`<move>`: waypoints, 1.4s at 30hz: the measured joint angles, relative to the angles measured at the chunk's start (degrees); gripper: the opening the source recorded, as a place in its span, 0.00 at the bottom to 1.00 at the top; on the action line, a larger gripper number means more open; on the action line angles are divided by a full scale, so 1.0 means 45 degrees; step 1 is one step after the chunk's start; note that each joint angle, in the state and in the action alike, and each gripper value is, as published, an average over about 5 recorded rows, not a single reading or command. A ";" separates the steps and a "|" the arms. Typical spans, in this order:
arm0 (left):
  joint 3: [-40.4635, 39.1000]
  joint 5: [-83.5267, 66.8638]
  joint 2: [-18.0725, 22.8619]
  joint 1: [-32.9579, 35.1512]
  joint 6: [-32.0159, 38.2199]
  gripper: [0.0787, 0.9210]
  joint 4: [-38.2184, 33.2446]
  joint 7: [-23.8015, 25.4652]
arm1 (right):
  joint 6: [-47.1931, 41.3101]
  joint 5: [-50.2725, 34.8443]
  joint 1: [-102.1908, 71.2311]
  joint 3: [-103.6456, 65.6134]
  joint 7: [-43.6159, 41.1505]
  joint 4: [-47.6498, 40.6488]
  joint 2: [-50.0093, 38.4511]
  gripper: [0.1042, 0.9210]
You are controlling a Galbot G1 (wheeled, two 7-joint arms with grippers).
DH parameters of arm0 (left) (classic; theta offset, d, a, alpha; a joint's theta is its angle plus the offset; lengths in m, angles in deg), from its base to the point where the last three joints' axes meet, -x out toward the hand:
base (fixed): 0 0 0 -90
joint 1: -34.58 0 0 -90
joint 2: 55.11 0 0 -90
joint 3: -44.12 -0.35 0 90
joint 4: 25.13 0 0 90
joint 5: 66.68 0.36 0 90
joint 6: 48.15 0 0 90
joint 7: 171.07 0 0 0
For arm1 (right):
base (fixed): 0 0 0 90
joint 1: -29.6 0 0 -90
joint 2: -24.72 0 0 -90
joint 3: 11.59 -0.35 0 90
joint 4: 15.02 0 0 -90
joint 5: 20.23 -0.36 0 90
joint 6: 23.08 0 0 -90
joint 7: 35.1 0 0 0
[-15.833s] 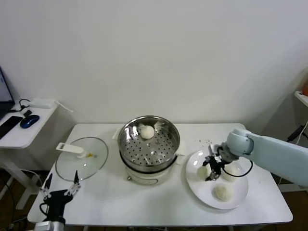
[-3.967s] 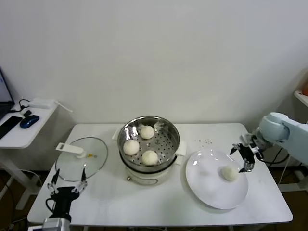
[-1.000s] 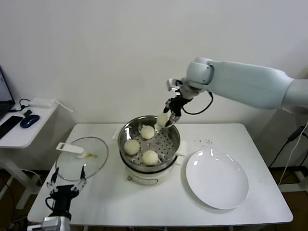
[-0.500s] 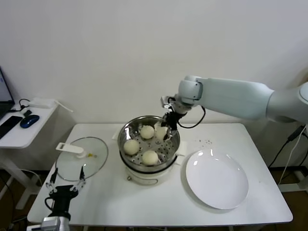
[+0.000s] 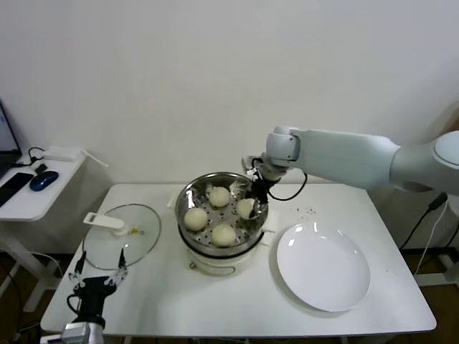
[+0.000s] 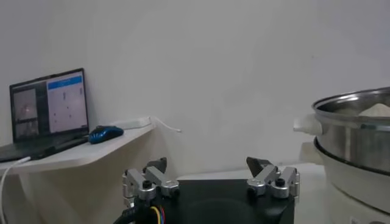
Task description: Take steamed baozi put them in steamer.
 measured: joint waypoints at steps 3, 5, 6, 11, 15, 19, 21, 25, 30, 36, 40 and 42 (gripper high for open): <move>0.0000 -0.0007 0.0000 -0.0011 0.0000 0.88 0.0019 0.0001 | 0.0014 0.0120 -0.0106 -0.0018 -0.0007 -0.0090 0.0064 0.60; -0.0001 -0.0011 -0.0001 -0.0016 0.0000 0.88 0.0029 0.0001 | 0.0021 0.0177 -0.0174 -0.0031 -0.0010 -0.0152 0.0110 0.60; -0.0001 -0.0014 -0.0001 -0.0018 0.0000 0.88 0.0035 0.0002 | 0.0025 0.0204 -0.0208 -0.0039 -0.0011 -0.0182 0.0137 0.60; 0.0030 -0.0052 -0.0005 -0.0018 0.0005 0.88 0.0065 0.0002 | 0.0047 0.0280 -0.0338 -0.0066 0.0003 -0.0272 0.0241 0.61; 0.0057 -0.0102 -0.0006 -0.0017 0.0006 0.88 0.0068 0.0001 | 0.0099 0.0314 -0.0391 -0.0063 0.0017 -0.0348 0.0291 0.70; 0.0055 -0.0115 -0.0006 -0.0024 0.0006 0.88 0.0075 0.0001 | 0.0139 0.0329 -0.0408 -0.0062 -0.0030 -0.0378 0.0313 0.83; 0.0051 -0.0117 -0.0006 -0.0026 0.0006 0.88 0.0078 0.0001 | 0.0156 0.0339 -0.0419 -0.0066 -0.0066 -0.0402 0.0323 0.86; 0.0046 -0.0120 -0.0005 -0.0024 0.0001 0.88 0.0071 0.0002 | 0.0191 0.0347 -0.0401 -0.0111 -0.0158 -0.0479 0.0358 0.88; 0.0046 -0.0120 -0.0006 -0.0022 -0.0013 0.88 0.0040 0.0002 | 0.0266 0.0280 -0.0256 -0.0245 -0.0293 -0.0530 0.0321 0.88; 0.0032 -0.0112 -0.0005 -0.0011 -0.0026 0.88 0.0012 0.0001 | 0.0393 0.0014 0.0145 -0.0493 -0.0422 -0.0392 0.0063 0.88; -0.0003 -0.0056 -0.0001 -0.0054 -0.0063 0.88 -0.0027 0.0004 | 0.0571 -0.0205 0.0346 -0.0743 -0.0235 -0.0124 -0.0357 0.88; -0.0035 -0.0007 0.0008 -0.0101 -0.0099 0.88 -0.0063 0.0006 | 0.0710 -0.0239 0.0325 -0.0917 -0.0002 0.0080 -0.0660 0.88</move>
